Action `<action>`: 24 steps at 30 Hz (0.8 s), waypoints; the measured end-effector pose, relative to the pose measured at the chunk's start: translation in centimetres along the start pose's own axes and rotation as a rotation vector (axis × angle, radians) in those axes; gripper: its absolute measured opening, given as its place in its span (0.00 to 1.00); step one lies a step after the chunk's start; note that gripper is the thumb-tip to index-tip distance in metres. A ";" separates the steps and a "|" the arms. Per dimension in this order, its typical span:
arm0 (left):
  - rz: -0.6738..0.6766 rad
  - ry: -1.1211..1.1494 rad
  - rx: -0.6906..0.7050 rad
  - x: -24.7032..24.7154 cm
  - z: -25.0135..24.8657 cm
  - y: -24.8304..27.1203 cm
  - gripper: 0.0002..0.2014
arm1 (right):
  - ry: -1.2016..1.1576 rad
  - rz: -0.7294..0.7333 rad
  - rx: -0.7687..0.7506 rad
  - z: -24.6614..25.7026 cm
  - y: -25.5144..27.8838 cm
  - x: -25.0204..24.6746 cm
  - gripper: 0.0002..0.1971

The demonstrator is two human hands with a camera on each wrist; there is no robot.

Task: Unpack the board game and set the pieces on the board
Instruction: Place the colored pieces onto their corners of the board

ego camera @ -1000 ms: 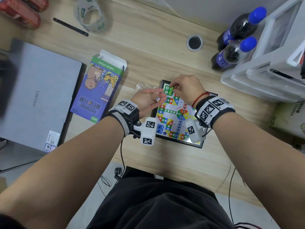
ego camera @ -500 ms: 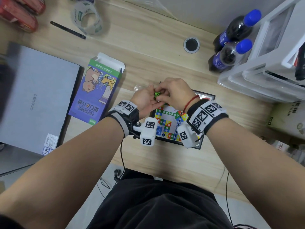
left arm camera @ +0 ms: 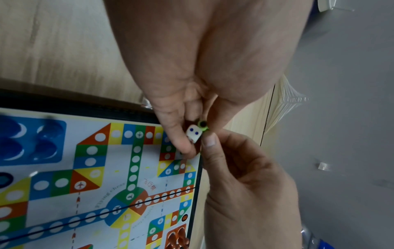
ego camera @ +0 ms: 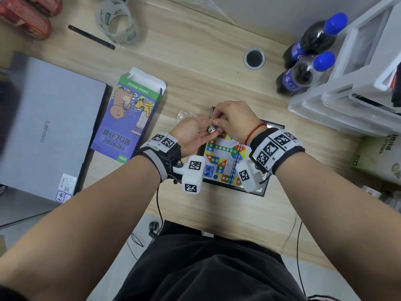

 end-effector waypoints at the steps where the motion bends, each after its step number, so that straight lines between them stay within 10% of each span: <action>1: -0.014 -0.001 0.011 -0.1 -0.1 0.0 0.13 | -0.044 -0.042 0.007 -0.3 0.2 -0.3 0.04; 24: -0.195 0.026 0.076 -2.0 -0.1 0.0 0.16 | 0.129 -0.053 0.077 -0.9 -1.0 0.4 0.11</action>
Point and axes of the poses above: each hand's wrist, its own y-axis away from the middle knuckle, its own x-axis out of the palm, z = x × y, the point moved 2 cm from there along -y, towards the middle knuckle, and after that the axes turned 14 degrees about z, right-handed, at the moved point
